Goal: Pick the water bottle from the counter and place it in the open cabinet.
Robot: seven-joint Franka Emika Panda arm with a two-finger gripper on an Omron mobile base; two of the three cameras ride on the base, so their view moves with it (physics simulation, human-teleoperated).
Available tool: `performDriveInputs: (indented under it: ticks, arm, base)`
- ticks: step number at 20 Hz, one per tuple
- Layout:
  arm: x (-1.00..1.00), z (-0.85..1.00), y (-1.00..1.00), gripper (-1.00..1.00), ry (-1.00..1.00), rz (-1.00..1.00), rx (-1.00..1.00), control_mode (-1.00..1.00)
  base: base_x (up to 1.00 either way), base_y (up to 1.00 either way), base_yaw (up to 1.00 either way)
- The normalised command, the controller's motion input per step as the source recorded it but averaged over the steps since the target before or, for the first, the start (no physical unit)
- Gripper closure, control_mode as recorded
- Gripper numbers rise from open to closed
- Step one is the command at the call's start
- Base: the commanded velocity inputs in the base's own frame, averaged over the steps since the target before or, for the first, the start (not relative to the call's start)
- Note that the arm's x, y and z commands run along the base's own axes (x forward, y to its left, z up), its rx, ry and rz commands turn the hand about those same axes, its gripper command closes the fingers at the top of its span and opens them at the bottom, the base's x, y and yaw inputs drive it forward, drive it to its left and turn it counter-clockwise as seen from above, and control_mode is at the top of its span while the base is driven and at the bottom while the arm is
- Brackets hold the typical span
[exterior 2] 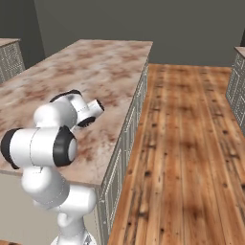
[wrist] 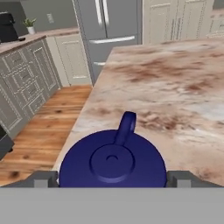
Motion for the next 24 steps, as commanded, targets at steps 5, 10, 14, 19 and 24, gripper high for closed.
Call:
performDriveInputs:
  ticks: [5, 10, 14, 19, 24]
  arm:
    - [-0.32, 0.44, -0.05, 1.00, -0.07, 0.00, 0.08, -1.00]
    - [-0.20, 0.54, 0.02, 1.00, -0.01, 0.00, 0.01, -1.00]
    - [-0.15, 0.55, 0.02, 1.00, 0.06, -0.02, -0.02, -1.00]
    - [-0.20, 0.46, 0.00, 1.00, 0.01, -0.04, 0.00, -1.00]
    - [-0.24, 0.42, 0.00, 1.00, 0.00, -0.01, 0.00, -1.00]
  base:
    - [0.00, 0.00, 0.00]
    - [0.00, 0.00, 0.00]
    - [0.00, 0.00, 0.00]
    - [0.00, 0.00, 0.00]
    - [0.00, 0.00, 0.00]
